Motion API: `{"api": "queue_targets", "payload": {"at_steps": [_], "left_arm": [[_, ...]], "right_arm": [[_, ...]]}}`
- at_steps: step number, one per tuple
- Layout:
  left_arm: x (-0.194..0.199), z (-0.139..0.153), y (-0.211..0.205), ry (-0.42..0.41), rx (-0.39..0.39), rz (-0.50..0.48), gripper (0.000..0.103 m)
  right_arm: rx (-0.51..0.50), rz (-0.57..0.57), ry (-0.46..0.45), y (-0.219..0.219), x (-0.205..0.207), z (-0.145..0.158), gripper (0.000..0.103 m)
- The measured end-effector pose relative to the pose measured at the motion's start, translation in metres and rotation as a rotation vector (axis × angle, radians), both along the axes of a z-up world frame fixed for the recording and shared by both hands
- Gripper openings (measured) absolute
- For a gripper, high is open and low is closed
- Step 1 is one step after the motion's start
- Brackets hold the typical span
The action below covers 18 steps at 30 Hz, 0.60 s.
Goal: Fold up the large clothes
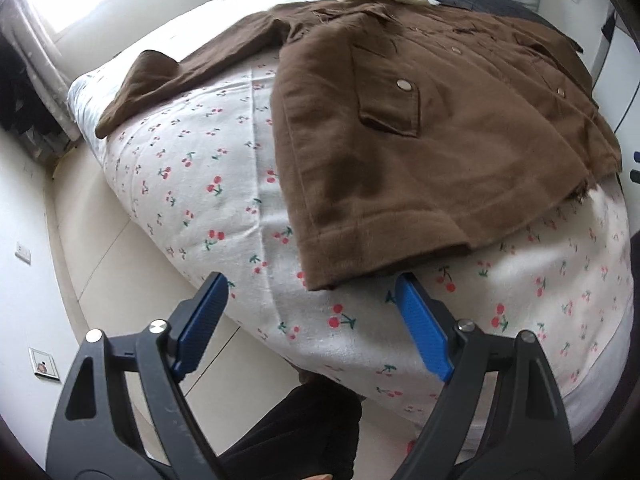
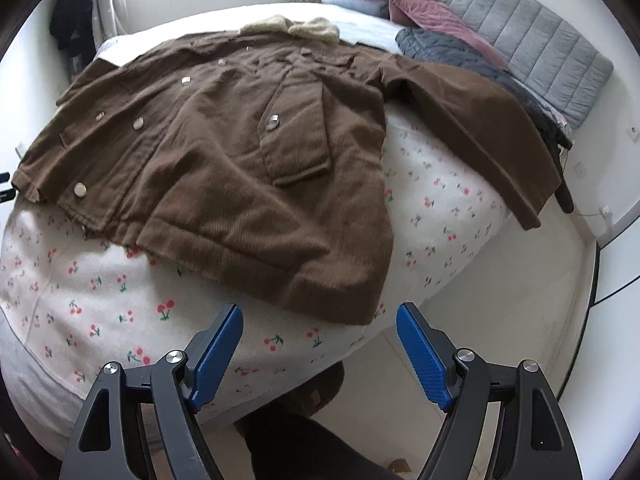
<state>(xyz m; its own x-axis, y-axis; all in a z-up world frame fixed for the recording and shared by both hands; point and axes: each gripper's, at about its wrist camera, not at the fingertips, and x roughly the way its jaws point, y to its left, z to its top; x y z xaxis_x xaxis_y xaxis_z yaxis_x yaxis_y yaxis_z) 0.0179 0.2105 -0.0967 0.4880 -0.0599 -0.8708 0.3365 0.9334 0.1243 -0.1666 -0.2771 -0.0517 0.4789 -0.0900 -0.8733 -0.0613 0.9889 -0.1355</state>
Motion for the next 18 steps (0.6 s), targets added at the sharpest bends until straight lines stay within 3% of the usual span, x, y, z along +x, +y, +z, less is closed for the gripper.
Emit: {"api": "queue_targets", "payload": {"at_steps": [4,7,12,16,17,18], "left_arm": [[0.004,-0.005,0.002,0.004,0.005,0.020,0.086],[0.010,-0.004,0.007,0.004,-0.036,0.063,0.086],[0.013,0.000,0.007,-0.004,-0.075,0.083,0.086],[0.013,0.005,0.003,-0.023,-0.065,0.082,0.086],[0.013,0.006,0.004,-0.025,-0.063,0.082,0.086],[0.013,0.008,0.003,-0.030,-0.061,0.080,0.086]], "right_arm": [[-0.055,0.049,0.030,0.015,0.003,-0.011,0.080],[-0.108,0.121,0.033,0.036,0.007,-0.015,0.080],[-0.292,0.277,0.001,0.080,0.016,-0.027,0.080],[-0.420,0.328,-0.047,0.097,0.027,-0.038,0.078],[-0.417,0.319,-0.072,0.097,0.032,-0.035,0.073],[-0.376,0.299,-0.093,0.093,0.036,-0.028,0.061]]}}
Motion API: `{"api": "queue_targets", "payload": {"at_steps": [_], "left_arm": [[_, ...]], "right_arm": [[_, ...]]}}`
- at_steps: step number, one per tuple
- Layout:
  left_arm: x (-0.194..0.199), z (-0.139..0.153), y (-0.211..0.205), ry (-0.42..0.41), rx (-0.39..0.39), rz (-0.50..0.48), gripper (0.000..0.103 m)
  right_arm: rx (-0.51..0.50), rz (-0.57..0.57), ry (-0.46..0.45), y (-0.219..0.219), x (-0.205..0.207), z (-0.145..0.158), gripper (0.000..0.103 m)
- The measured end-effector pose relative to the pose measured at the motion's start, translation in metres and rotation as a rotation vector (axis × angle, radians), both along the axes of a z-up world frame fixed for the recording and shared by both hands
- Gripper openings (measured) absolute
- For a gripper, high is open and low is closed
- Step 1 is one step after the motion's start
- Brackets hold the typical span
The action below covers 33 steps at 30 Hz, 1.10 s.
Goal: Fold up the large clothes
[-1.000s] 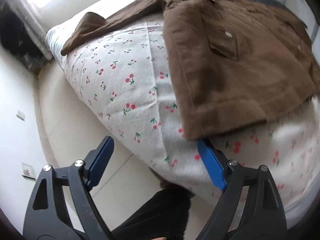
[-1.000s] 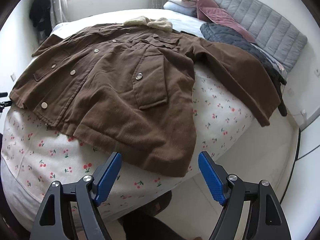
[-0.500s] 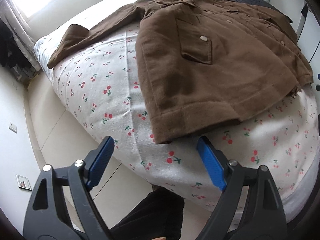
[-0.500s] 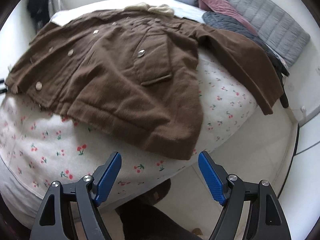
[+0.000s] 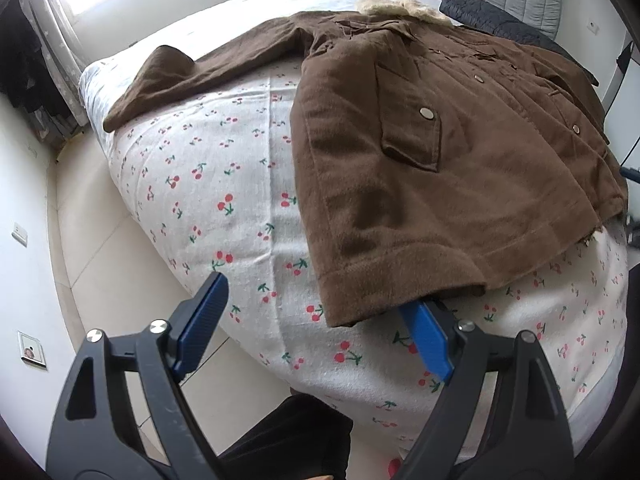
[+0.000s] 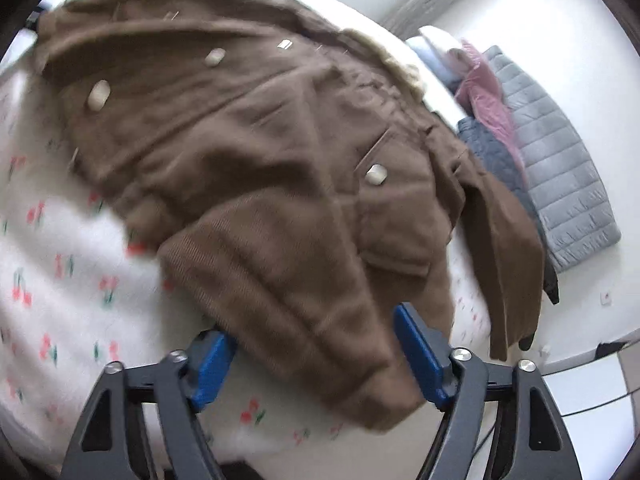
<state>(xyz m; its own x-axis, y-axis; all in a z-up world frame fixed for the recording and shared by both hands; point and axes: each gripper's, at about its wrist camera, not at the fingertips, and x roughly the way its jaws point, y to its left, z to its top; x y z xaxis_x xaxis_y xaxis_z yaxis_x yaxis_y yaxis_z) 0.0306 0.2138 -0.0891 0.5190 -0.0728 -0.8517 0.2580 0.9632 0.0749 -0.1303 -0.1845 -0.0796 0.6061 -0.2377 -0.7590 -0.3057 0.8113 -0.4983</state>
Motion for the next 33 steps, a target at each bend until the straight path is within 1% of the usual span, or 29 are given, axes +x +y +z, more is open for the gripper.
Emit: {"api": "queue_targets", "payload": {"at_steps": [1,2,3,4,6,7,9,11,13,16,19,22,26,28,30,31,32,33], "left_arm": [[0.000,0.001,0.000,-0.003,-0.001,-0.002,0.086],[0.000,0.002,0.000,-0.004,-0.002,-0.007,0.086],[-0.001,0.002,-0.001,-0.002,-0.004,-0.012,0.086],[-0.001,0.001,-0.001,0.003,-0.005,-0.021,0.086],[-0.002,-0.003,-0.004,0.021,0.000,-0.052,0.086],[-0.003,-0.005,-0.007,0.029,0.010,-0.068,0.086],[-0.008,-0.009,-0.014,0.030,0.041,-0.099,0.086],[-0.011,-0.009,-0.018,0.021,0.047,-0.117,0.086],[-0.011,-0.007,-0.017,0.015,0.036,-0.112,0.086],[-0.008,-0.001,-0.010,0.003,-0.006,-0.094,0.086],[-0.004,0.002,-0.007,-0.013,-0.019,-0.085,0.086],[0.000,0.001,-0.008,-0.038,0.028,-0.057,0.086],[0.004,-0.001,-0.008,-0.048,0.027,-0.032,0.086],[0.007,-0.008,-0.011,-0.048,0.074,-0.021,0.086],[0.012,-0.017,-0.011,-0.018,0.112,-0.015,0.086],[0.014,-0.021,-0.010,-0.002,0.118,-0.008,0.086],[0.015,-0.021,-0.008,-0.002,0.105,0.001,0.086],[0.015,-0.019,-0.006,-0.002,0.093,0.013,0.083]], "right_arm": [[0.063,-0.020,-0.002,-0.006,0.004,0.009,0.055],[0.126,-0.044,-0.009,-0.012,0.008,0.017,0.045],[0.196,-0.077,-0.032,-0.022,0.013,0.029,0.039],[0.225,-0.095,-0.050,-0.026,0.015,0.035,0.035],[0.297,-0.144,-0.082,-0.040,0.024,0.048,0.017],[0.325,-0.164,-0.084,-0.045,0.028,0.052,0.013],[0.345,-0.189,-0.085,-0.050,0.037,0.054,0.010],[0.379,-0.209,-0.086,-0.053,0.040,0.056,0.009],[0.415,-0.227,-0.108,-0.057,0.040,0.063,0.008],[0.508,-0.260,-0.142,-0.065,0.040,0.078,0.007],[0.532,-0.270,-0.165,-0.071,0.042,0.090,0.007],[0.535,-0.271,-0.186,-0.073,0.042,0.102,0.007],[0.534,-0.288,-0.194,-0.076,0.045,0.106,0.007],[0.532,-0.293,-0.182,-0.077,0.046,0.103,0.007],[0.535,-0.299,-0.161,-0.077,0.045,0.097,0.008],[0.535,-0.304,-0.151,-0.077,0.043,0.092,0.009],[0.531,-0.313,-0.137,-0.078,0.041,0.087,0.013],[0.519,-0.330,-0.125,-0.080,0.038,0.079,0.022]]}}
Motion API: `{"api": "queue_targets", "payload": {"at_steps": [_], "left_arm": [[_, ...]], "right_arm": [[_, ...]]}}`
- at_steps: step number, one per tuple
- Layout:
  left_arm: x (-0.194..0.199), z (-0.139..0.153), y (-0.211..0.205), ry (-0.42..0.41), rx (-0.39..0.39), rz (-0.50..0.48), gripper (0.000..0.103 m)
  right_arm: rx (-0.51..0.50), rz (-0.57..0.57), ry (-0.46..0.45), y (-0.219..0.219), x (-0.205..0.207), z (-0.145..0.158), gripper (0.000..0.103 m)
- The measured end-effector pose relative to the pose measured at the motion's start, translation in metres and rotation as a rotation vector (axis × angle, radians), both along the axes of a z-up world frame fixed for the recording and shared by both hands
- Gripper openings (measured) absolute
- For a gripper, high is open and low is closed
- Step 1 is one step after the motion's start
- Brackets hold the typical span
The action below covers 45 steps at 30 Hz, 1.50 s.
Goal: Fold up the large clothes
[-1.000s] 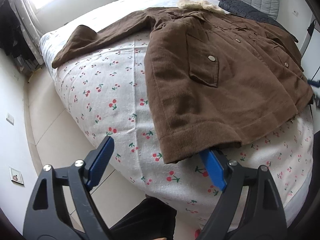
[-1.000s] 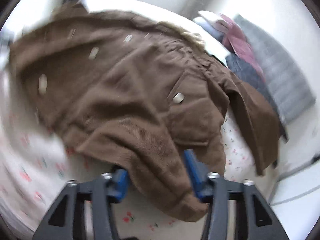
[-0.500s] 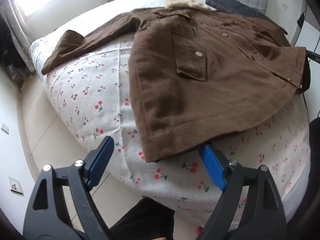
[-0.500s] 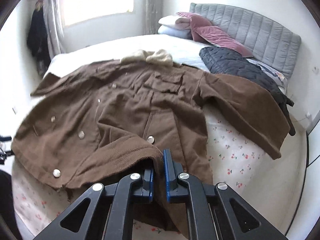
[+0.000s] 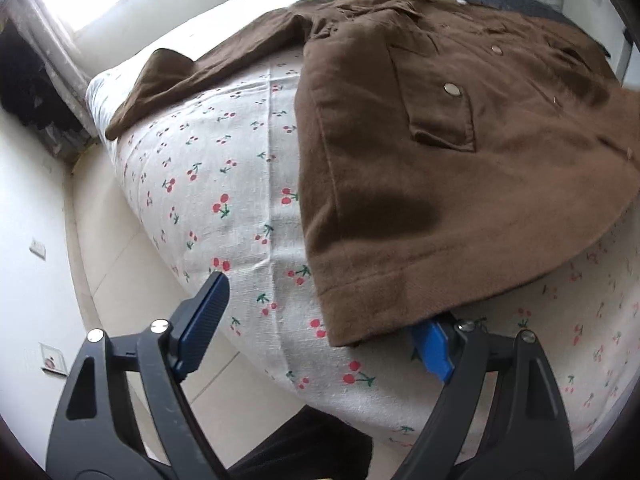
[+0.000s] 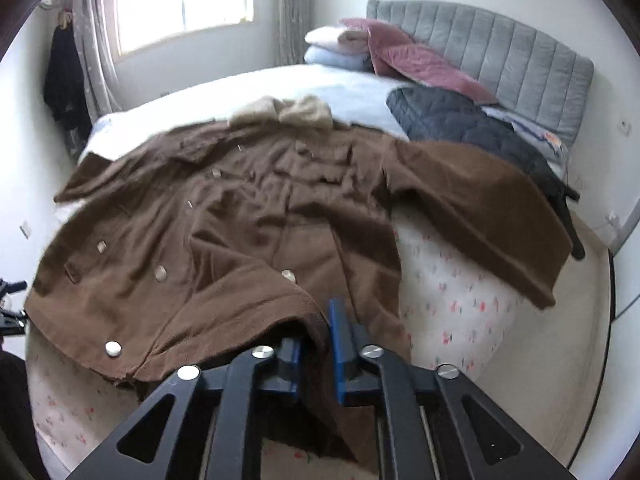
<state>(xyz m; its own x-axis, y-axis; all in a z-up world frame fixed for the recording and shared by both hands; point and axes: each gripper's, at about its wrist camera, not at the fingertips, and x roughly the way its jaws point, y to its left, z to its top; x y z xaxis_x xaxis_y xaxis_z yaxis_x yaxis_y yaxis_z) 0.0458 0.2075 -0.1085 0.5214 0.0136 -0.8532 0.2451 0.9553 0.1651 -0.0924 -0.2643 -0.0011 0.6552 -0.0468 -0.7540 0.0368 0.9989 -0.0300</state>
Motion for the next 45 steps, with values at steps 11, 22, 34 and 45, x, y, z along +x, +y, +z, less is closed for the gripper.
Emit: {"api": "queue_targets", "payload": {"at_steps": [11,22,34,45], "left_arm": [[0.004,0.003,0.007,0.017,-0.124,0.095,0.021],[-0.010,0.090,0.009,-0.219,-0.228,0.157,0.013],[0.013,0.168,-0.005,-0.334,-0.256,0.130,0.013],[0.019,0.176,-0.005,-0.307,-0.225,0.145,0.012]], "right_arm": [[0.025,-0.104,0.131,-0.021,-0.037,-0.063,0.063],[0.062,-0.111,0.135,-0.023,-0.053,-0.065,0.071],[-0.028,-0.122,0.233,-0.019,-0.047,-0.081,0.071],[0.414,-0.255,0.133,-0.081,-0.053,-0.072,0.008]]}}
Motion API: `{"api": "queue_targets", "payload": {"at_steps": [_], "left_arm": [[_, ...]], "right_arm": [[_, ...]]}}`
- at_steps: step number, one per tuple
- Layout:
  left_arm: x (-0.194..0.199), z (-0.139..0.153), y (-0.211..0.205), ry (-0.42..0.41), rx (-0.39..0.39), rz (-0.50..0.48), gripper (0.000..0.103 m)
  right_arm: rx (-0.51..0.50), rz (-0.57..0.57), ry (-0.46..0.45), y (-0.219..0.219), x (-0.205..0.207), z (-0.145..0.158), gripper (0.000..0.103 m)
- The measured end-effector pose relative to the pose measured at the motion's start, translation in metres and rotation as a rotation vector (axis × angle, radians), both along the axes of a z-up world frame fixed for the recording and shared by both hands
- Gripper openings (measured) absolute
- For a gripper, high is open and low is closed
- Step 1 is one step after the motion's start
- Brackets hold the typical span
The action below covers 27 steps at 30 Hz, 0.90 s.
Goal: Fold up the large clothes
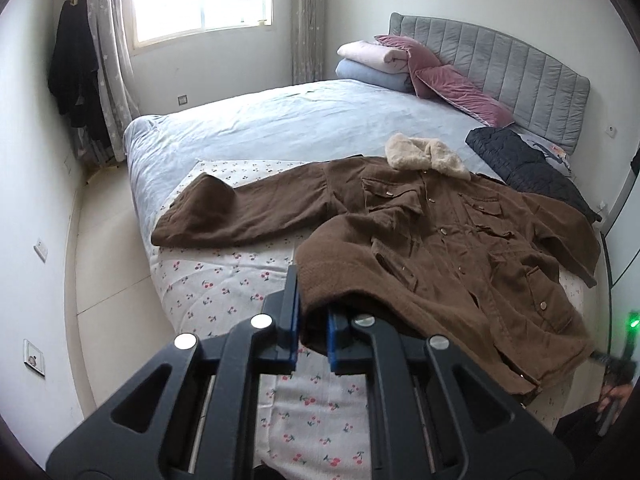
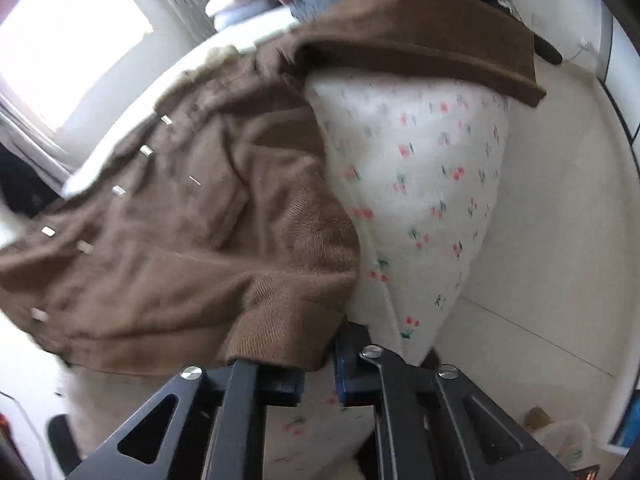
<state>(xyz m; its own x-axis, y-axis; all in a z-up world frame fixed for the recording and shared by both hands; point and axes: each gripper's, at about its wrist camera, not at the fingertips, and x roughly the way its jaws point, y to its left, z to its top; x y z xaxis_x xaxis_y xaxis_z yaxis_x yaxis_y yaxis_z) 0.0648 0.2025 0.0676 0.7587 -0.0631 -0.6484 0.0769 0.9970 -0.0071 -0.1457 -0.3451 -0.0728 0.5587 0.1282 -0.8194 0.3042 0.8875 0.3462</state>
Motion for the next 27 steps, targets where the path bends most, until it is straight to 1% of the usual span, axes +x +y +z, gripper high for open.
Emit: {"api": "queue_targets", "payload": {"at_steps": [1,2,3,4,5,6,8,9,10,12,13,15,16,17,18,19,20,21,23,24,25,26,27], "left_arm": [[-0.003,0.002,-0.001,-0.005,0.010,0.000,0.012],[-0.009,0.004,0.001,-0.013,0.023,0.003,0.012],[-0.016,0.006,0.004,-0.020,0.034,0.008,0.012],[-0.022,0.008,0.008,-0.021,0.034,0.017,0.011],[-0.026,0.009,0.013,-0.020,0.031,0.024,0.011],[-0.033,0.010,0.020,-0.010,0.025,0.037,0.011],[-0.039,0.003,0.033,0.027,0.000,0.052,0.011],[-0.040,-0.006,0.036,0.065,0.002,0.056,0.011],[-0.041,-0.018,0.037,0.101,0.011,0.050,0.011],[-0.040,-0.053,0.035,0.208,0.047,0.031,0.011],[-0.040,-0.071,0.032,0.253,0.069,0.027,0.011],[-0.038,-0.108,0.026,0.343,0.131,0.020,0.012],[-0.037,-0.129,0.023,0.405,0.150,0.001,0.013],[-0.040,-0.140,0.021,0.434,0.157,-0.004,0.013],[-0.043,-0.155,0.017,0.478,0.227,-0.011,0.015],[-0.047,-0.162,0.013,0.499,0.293,-0.030,0.019],[-0.049,-0.164,0.011,0.504,0.326,-0.044,0.022],[-0.056,-0.163,0.009,0.499,0.389,-0.055,0.027],[-0.067,-0.155,0.007,0.444,0.464,-0.069,0.042],[-0.072,-0.146,0.006,0.407,0.476,-0.082,0.057],[-0.077,-0.138,0.004,0.372,0.466,-0.095,0.068],[-0.080,-0.132,0.002,0.352,0.448,-0.107,0.070],[-0.086,-0.123,-0.005,0.328,0.400,-0.139,0.071]], "right_arm": [[0.005,0.000,-0.034,-0.001,-0.004,0.011,0.008],[0.000,0.000,-0.095,-0.002,-0.013,0.035,0.007],[-0.011,-0.005,-0.137,-0.003,-0.019,0.053,0.007],[-0.038,-0.010,-0.209,-0.003,-0.030,0.083,0.006],[-0.069,-0.020,-0.243,-0.003,-0.035,0.102,0.006],[-0.115,-0.042,-0.266,-0.004,-0.042,0.124,0.006],[-0.140,-0.058,-0.264,-0.009,-0.047,0.145,0.006],[-0.152,-0.066,-0.249,-0.012,-0.047,0.149,0.006],[-0.172,-0.074,-0.225,-0.015,-0.046,0.149,0.006],[-0.207,-0.080,-0.131,-0.019,-0.039,0.134,0.006],[-0.217,-0.072,-0.077,-0.019,-0.036,0.121,0.006],[-0.211,-0.056,0.048,-0.018,-0.027,0.081,0.006],[-0.201,-0.053,0.078,-0.017,-0.026,0.069,0.007],[-0.173,-0.042,0.138,-0.015,-0.023,0.049,0.007],[-0.169,-0.035,0.184,-0.013,-0.021,0.038,0.008],[-0.210,-0.027,0.237,-0.008,-0.022,0.025,0.010],[-0.241,-0.021,0.253,-0.005,-0.024,0.021,0.021],[-0.267,-0.020,0.262,-0.002,-0.029,0.021,0.028],[-0.269,-0.014,0.250,0.000,-0.033,0.029,0.031],[-0.262,-0.008,0.239,0.001,-0.036,0.033,0.034],[-0.248,0.006,0.217,0.003,-0.040,0.040,0.036],[-0.233,0.032,0.187,0.011,-0.045,0.048,0.043],[-0.221,0.070,0.155,0.022,-0.049,0.054,0.048]]}}
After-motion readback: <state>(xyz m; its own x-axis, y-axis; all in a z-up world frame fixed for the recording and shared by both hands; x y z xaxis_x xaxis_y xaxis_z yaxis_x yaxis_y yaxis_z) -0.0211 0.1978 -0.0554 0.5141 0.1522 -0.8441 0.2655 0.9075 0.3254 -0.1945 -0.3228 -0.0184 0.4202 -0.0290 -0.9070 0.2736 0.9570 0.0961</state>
